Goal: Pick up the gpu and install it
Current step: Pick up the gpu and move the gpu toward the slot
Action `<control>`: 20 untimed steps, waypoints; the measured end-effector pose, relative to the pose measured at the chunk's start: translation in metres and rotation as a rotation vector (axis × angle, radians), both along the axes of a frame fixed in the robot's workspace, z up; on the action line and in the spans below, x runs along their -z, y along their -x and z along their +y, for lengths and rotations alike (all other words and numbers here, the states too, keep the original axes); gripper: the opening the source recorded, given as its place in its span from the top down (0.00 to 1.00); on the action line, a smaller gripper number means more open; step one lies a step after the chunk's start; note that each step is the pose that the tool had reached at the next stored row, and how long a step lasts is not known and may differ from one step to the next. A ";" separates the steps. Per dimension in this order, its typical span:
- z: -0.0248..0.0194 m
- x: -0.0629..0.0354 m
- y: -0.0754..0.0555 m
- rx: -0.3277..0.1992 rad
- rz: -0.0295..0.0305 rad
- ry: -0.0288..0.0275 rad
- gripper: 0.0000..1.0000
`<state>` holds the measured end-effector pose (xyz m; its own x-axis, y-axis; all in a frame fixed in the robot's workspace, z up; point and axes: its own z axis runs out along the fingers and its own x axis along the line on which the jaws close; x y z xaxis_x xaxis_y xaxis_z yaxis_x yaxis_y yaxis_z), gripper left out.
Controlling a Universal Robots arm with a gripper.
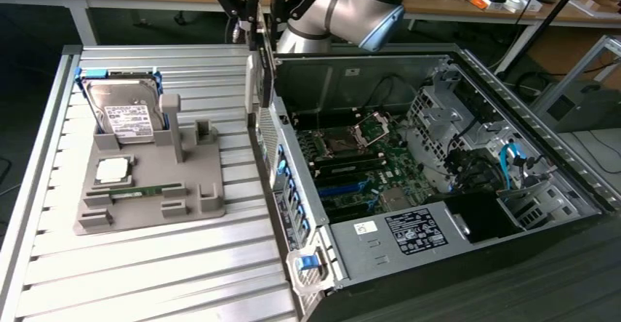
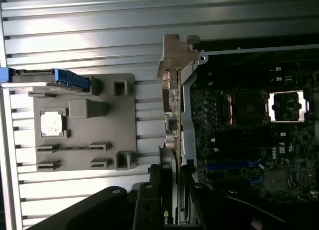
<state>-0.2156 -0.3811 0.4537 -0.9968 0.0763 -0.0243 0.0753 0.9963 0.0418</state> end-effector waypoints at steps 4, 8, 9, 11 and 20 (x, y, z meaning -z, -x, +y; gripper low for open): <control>0.0000 0.0000 -0.004 0.000 0.0000 0.0000 0.73; 0.0000 0.0000 -0.008 0.000 0.0000 0.0000 0.73; 0.0000 0.0000 -0.011 0.000 -0.0001 -0.0001 0.73; 0.0000 0.0000 -0.013 0.000 0.0000 0.0000 0.73; 0.0000 0.0000 -0.022 0.000 0.0000 0.0000 0.73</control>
